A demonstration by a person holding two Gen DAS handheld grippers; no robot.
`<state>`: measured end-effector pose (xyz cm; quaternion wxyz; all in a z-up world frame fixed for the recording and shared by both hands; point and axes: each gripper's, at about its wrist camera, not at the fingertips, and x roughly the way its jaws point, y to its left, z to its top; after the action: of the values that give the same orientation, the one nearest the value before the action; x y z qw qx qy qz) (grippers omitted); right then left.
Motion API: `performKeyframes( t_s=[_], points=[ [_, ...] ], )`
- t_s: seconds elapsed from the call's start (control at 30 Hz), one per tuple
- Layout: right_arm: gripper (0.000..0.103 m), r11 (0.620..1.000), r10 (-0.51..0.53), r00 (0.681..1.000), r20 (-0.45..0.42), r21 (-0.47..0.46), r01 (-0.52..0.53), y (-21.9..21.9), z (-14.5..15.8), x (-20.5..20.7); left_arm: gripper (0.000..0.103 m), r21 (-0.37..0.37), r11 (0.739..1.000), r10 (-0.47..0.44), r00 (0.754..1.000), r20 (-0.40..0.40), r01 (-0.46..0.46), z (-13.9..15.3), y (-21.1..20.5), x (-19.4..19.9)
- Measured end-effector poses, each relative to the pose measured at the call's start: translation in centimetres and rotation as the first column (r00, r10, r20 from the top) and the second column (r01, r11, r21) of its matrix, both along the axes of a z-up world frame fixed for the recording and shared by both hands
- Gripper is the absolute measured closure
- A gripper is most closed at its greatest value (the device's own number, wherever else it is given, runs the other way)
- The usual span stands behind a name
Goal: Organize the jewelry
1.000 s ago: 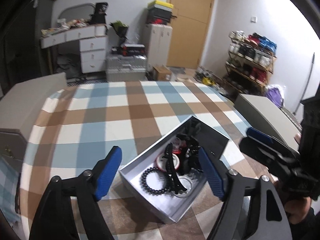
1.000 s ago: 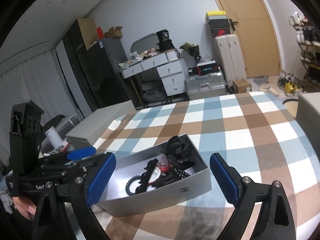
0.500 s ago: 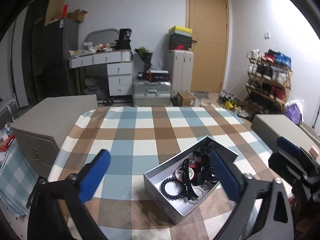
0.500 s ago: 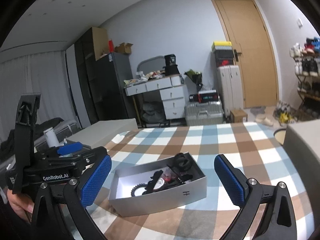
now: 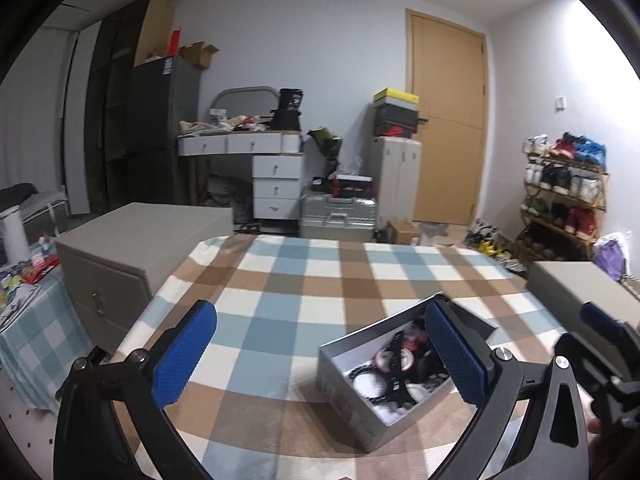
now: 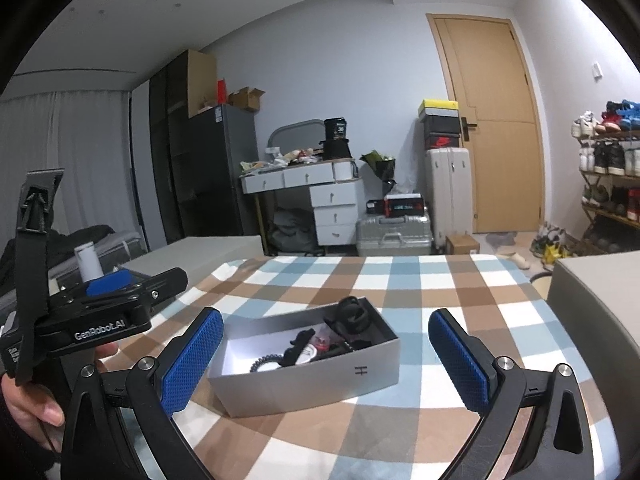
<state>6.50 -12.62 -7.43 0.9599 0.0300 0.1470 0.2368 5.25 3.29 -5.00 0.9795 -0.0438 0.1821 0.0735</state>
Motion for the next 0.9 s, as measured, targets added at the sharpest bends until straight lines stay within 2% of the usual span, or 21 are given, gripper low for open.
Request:
performKeyframes(
  t_s=[0.1,0.4,0.53,0.9],
  points=[
    [0.0,1.0,-0.007,1.0,0.009,-0.02,0.007,0.1,-0.5,-0.2,0.001,0.023,0.999,0.032,0.999,0.025,-0.033,-0.6,0.2,-0.4],
    [0.0,0.997,-0.036,0.999,0.017,-0.06,0.037,0.2,-1.9,-0.1,0.001,0.07,0.997,0.027,0.999,0.046,-0.031,-1.8,-0.6,-0.9],
    [0.0,0.994,-0.056,0.998,0.032,-0.091,0.059,0.3,-2.6,-0.1,0.001,0.083,0.996,0.024,0.999,0.04,-0.027,-2.4,-0.9,-1.0],
    [0.0,0.992,-0.057,0.998,-0.014,-0.111,0.055,0.4,-2.9,0.7,0.001,0.084,0.996,-0.005,1.0,0.006,0.004,-2.5,-1.3,-0.9]
  ],
)
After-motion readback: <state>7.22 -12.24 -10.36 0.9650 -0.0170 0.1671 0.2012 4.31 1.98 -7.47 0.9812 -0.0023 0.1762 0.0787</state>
